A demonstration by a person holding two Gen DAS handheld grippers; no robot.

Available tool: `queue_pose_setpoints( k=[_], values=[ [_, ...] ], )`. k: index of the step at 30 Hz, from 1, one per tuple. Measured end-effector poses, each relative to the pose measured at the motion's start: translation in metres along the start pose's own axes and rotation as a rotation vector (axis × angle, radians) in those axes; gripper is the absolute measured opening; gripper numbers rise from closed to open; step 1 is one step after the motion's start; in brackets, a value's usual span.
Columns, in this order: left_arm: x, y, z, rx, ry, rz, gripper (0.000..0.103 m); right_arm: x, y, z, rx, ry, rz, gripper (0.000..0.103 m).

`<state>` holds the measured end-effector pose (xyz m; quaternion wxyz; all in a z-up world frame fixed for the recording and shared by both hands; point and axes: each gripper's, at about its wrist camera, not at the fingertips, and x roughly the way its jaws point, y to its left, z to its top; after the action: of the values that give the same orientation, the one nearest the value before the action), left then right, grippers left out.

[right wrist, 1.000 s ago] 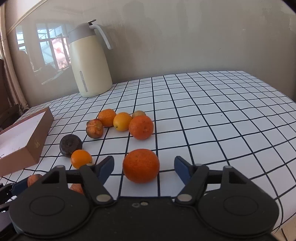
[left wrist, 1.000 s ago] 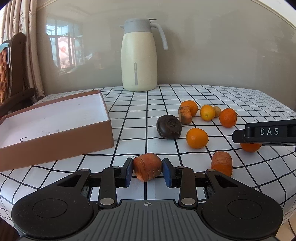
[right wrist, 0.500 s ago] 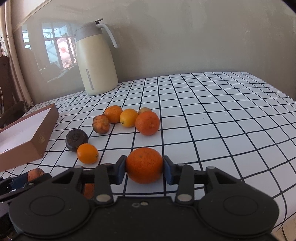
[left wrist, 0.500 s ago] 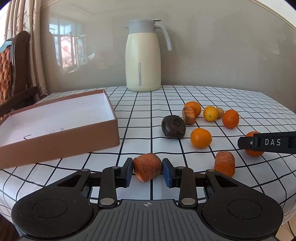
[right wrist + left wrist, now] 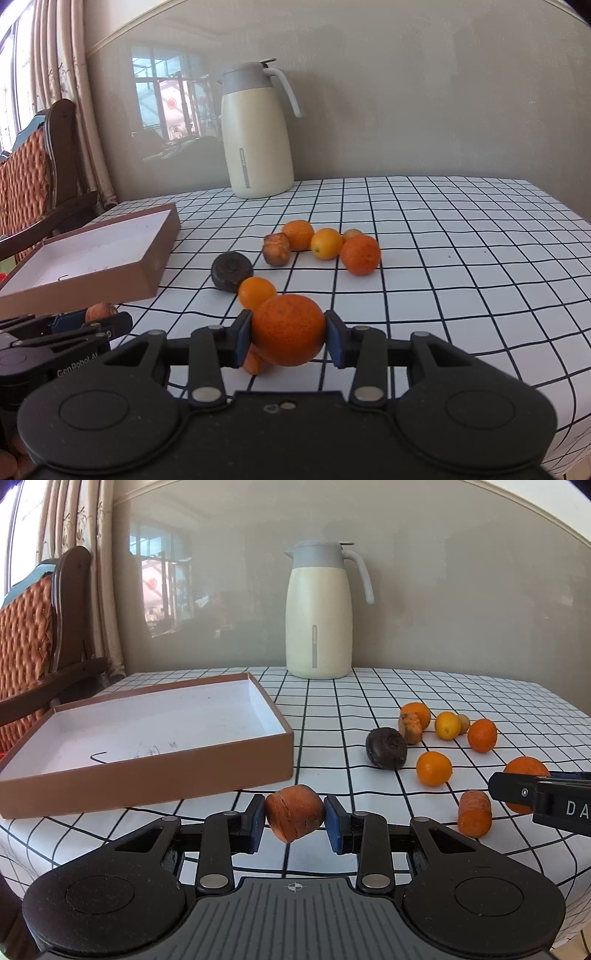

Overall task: Organize fruits
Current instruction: 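Carry the carrot chunk and the orange over the white cardboard box with both tools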

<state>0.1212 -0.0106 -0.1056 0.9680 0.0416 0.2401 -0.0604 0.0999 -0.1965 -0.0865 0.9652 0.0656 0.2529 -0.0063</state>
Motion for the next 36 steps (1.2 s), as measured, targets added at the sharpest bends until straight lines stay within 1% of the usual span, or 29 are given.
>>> queue_pose_setpoints(
  k=[4,14,23,28,36],
  values=[
    [-0.01,0.018,0.0,-0.012,-0.015,0.031,0.035,-0.003,0.017,0.0,-0.018,-0.007,0.046,0.033],
    [-0.028,0.075,-0.004,-0.094,-0.026,0.13,0.035,0.001,0.067,0.001,-0.083,-0.018,0.169,0.033],
    [-0.037,0.108,-0.012,-0.144,-0.029,0.203,0.035,0.002,0.107,0.004,-0.135,-0.041,0.267,0.033],
    [-0.041,0.124,-0.011,-0.17,-0.039,0.237,0.035,0.001,0.127,0.005,-0.163,-0.062,0.3,0.033],
    [-0.044,0.143,0.0,-0.179,-0.077,0.275,0.035,0.009,0.138,0.017,-0.163,-0.081,0.323,0.033]
  ],
)
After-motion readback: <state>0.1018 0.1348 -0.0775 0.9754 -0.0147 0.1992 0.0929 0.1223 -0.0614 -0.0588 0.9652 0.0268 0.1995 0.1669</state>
